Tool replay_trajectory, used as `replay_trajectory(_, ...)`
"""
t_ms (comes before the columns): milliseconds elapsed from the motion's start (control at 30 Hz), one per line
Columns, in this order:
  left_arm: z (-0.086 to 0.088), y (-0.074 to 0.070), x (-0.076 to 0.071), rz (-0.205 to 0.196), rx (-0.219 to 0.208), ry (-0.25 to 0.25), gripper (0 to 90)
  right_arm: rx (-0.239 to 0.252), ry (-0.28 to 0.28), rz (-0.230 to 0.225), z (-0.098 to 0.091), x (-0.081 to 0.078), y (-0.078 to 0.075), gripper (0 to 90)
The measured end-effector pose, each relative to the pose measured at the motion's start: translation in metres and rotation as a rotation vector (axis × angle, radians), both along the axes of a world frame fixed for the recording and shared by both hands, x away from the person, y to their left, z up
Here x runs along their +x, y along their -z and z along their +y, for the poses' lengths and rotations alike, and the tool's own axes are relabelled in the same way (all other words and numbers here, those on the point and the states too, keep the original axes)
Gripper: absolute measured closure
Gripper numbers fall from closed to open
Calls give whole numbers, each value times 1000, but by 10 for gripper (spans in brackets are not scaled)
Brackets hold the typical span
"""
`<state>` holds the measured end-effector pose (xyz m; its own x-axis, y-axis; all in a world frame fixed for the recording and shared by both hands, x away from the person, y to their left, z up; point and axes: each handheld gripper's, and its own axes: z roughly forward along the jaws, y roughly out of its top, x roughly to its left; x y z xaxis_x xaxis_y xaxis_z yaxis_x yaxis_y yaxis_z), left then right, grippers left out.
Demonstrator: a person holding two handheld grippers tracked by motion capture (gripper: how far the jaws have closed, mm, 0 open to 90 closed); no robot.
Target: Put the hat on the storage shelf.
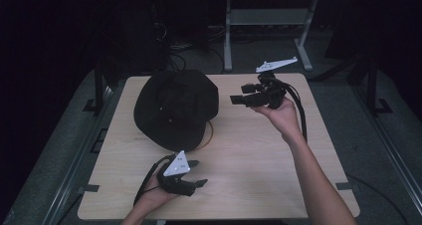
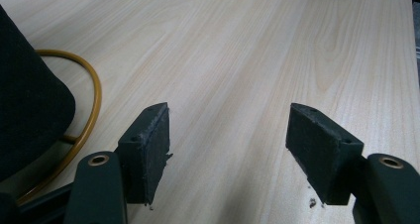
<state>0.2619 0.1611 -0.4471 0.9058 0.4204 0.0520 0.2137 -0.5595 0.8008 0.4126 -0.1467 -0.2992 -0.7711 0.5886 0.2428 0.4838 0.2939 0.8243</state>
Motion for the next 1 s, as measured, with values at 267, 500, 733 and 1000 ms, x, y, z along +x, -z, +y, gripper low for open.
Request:
replay_trajectory(267, 1, 0, 0, 0, 0, -1, 331, -5, 8, 6, -6, -1, 4, 290)
replay_trajectory(500, 1, 0, 0, 3, 4, 1, 331, -6, 22, 16, -14, -3, 9, 282)
replay_trajectory(733, 0, 1, -1, 3, 3, 0, 331, -6, 33, 24, -22, -5, 14, 274)
replay_trajectory(1000, 1, 0, -1, 0, 7, -1, 331, -7, 43, 28, -31, -8, 20, 270)
